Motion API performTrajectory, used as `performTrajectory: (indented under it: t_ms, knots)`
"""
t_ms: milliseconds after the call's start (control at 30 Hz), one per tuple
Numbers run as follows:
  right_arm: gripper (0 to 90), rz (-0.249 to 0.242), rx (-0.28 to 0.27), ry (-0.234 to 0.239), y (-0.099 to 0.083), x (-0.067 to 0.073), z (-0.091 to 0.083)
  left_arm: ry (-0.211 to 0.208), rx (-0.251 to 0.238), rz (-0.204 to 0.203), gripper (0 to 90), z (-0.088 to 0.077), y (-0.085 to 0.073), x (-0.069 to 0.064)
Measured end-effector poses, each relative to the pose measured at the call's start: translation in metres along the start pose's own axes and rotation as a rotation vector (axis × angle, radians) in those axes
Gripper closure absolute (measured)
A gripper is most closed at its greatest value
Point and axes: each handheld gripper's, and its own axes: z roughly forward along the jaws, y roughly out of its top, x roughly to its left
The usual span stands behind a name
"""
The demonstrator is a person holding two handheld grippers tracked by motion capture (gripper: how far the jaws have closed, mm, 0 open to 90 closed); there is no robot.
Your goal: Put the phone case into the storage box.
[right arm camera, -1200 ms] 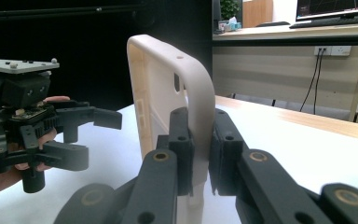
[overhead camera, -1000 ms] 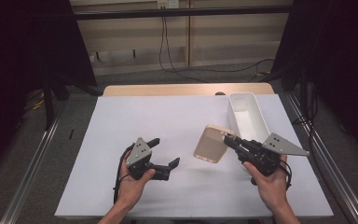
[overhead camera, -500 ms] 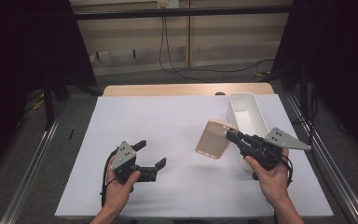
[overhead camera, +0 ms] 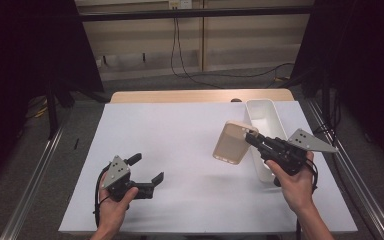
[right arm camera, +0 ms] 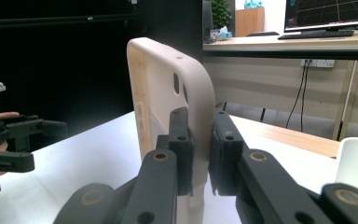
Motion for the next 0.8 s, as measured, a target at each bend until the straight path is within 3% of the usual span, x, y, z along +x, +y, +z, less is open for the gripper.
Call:
performTrajectory:
  t_ms: [167,500,667,767,800]
  knots:
    - [81.4,-0.002,-0.013,-0.008,0.005,-0.003,-0.002,0.029,-0.003,-0.028,1.9,-0.008,-0.006,0.004]
    - [81.4,-0.017,-0.023,-0.022,0.016,-0.008,-0.003,0.071,0.024,-0.029,2.4,-0.017,-0.02,0.009]
    - [81.4,-0.018,-0.036,-0.031,0.022,-0.012,-0.005,0.072,-0.002,-0.039,2.6,-0.019,-0.02,0.009]
    - [81.4,-0.022,-0.05,-0.032,0.026,-0.015,-0.005,0.089,-0.017,-0.054,2.5,-0.023,-0.02,0.011]
    - [81.4,-0.024,-0.051,-0.032,0.026,-0.016,-0.006,0.113,-0.022,-0.071,2.5,-0.025,-0.021,0.012]
